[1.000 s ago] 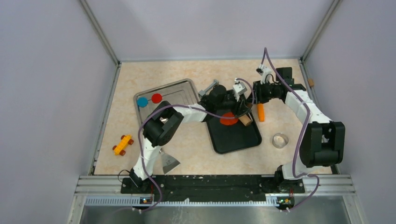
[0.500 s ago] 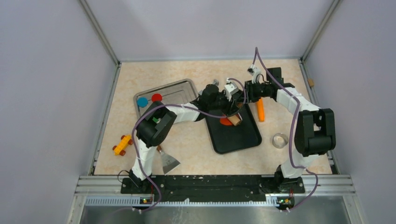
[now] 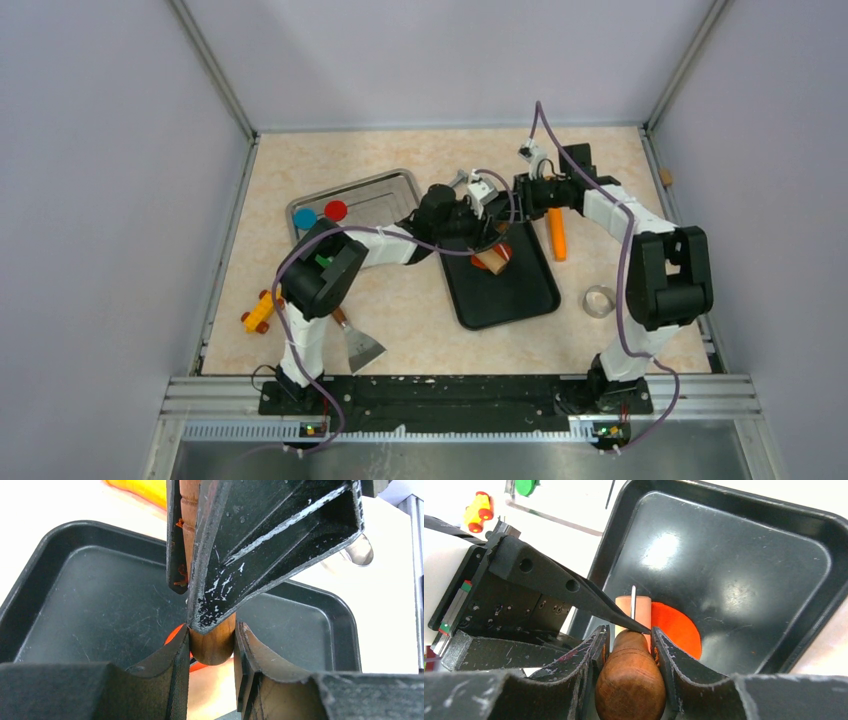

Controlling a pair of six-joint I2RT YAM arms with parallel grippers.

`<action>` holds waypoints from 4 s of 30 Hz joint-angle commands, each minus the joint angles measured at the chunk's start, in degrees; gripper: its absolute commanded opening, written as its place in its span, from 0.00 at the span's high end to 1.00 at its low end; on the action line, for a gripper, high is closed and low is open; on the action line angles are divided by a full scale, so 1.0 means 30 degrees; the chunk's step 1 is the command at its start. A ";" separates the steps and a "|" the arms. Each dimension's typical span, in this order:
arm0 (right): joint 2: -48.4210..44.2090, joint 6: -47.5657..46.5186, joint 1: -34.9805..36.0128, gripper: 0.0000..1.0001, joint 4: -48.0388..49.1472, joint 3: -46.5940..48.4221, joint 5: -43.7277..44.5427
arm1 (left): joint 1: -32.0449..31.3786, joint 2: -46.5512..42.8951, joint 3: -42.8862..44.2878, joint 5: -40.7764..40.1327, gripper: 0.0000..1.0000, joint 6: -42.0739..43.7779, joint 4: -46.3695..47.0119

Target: Roll out the dumpling wrappers from the dough

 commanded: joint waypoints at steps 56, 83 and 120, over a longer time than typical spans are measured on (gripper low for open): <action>-0.0855 0.0953 -0.0189 1.00 0.1016 -0.2460 0.0076 | 0.0545 0.0121 -0.1011 -0.1068 1.00 -0.0244 -0.2298; -0.2313 0.2637 -0.0525 1.00 0.1595 -0.1202 -0.3138 | 0.0335 -0.0654 0.1201 -0.0550 1.00 0.0254 -0.3053; 0.0360 0.0094 0.1370 1.00 0.3280 -0.4354 0.0750 | 0.0734 -0.0979 -0.2380 -0.1043 1.00 0.1316 -0.4869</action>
